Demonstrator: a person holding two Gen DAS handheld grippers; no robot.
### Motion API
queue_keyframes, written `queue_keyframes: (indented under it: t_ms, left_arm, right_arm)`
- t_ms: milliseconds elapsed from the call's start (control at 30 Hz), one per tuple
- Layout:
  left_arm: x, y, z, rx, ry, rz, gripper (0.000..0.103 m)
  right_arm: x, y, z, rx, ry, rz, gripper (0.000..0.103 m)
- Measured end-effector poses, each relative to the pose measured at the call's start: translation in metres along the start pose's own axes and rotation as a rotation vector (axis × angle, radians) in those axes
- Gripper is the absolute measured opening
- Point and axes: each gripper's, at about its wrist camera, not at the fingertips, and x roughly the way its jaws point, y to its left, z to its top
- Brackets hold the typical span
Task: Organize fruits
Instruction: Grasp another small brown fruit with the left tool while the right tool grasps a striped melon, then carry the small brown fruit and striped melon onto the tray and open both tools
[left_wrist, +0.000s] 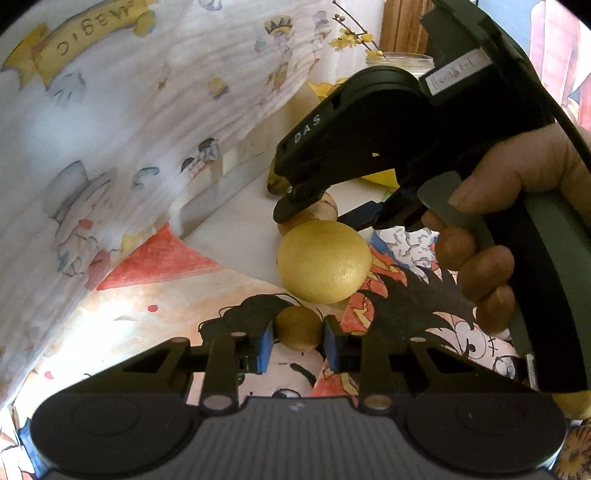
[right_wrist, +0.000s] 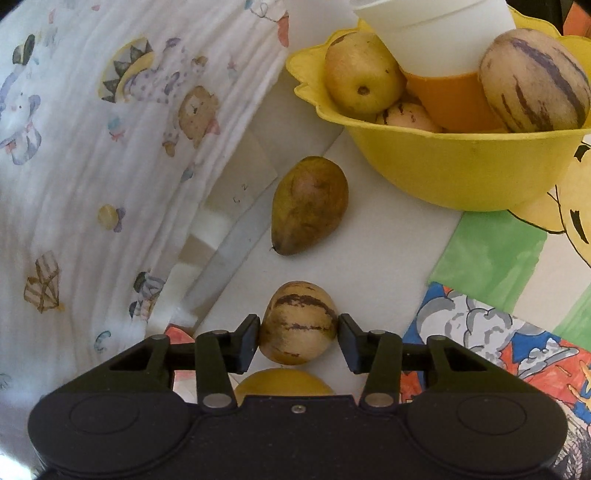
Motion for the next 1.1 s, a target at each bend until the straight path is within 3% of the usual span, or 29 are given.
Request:
queue_keyframes:
  t_ms: [300, 533, 733, 1100]
  left_arm:
    - [-0.002, 0.011, 0.002, -0.073, 0.007, 0.069, 0.031]
    - [-0.005, 0.015, 0.000, -0.099, 0.008, 0.087, 0.031]
    - [-0.014, 0.015, 0.000, -0.112, -0.013, 0.069, 0.031]
    - [-0.050, -0.008, 0.001, -0.098, -0.079, 0.062, 0.031]
  right_arm:
    - [-0.006, -0.012, -0.012, 0.041, -0.054, -0.001, 0.046]
    - [-0.035, -0.031, -0.024, 0.053, -0.099, -0.032, 0.046]
    - [-0.076, -0.035, -0.036, 0.049, -0.160, -0.021, 0.046]
    - [-0.170, -0.033, -0.071, 0.078, -0.313, 0.077, 0.046]
